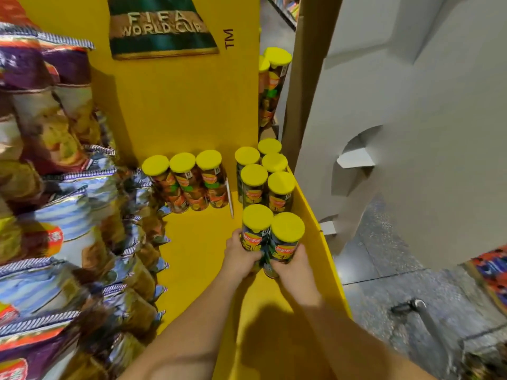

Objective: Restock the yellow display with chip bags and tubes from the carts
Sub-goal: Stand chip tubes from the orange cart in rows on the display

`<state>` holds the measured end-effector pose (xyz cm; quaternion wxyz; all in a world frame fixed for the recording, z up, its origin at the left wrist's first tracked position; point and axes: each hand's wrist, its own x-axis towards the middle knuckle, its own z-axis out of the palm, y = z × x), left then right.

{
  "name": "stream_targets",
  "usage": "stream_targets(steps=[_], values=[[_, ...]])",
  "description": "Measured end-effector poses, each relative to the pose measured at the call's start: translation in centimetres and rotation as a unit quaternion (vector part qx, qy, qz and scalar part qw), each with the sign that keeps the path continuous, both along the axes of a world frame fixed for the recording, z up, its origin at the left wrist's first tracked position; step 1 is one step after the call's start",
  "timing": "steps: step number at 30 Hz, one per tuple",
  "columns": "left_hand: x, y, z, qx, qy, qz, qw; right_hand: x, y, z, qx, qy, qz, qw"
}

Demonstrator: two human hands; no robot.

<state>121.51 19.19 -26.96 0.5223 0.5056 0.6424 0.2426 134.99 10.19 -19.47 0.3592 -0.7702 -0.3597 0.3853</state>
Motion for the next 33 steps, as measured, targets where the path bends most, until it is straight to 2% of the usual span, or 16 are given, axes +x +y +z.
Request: stream_targets(steps=[5, 11, 14, 20, 25, 33], values=[[1.5, 1.2, 4.9, 0.034, 0.01, -0.011, 0.999, 0.1, 2.9, -1.9, 0.03, -0.008, -0.028, 0.999], [2.6, 3.6, 5.1, 0.071, 0.042, -0.019, 0.996, 0.7, 4.1, -3.0, 0.021, -0.055, -0.048, 0.997], [3.0, 4.1, 5.4, 0.083, 0.052, -0.018, 0.995, 0.4, 4.2, -3.2, 0.008, -0.049, -0.053, 0.997], [3.9, 4.2, 5.5, 0.084, 0.062, -0.028, 0.994, 0.0, 4.8, -3.2, 0.02, -0.025, -0.094, 0.995], [3.9, 4.3, 5.2, 0.078, 0.071, -0.034, 0.994, -0.1, 5.5, -3.3, 0.021, -0.048, -0.114, 0.992], [3.1, 1.4, 6.7, 0.018, 0.078, -0.028, 0.996, -1.0, 2.3, -1.0, 0.002, -0.015, -0.081, 0.997]])
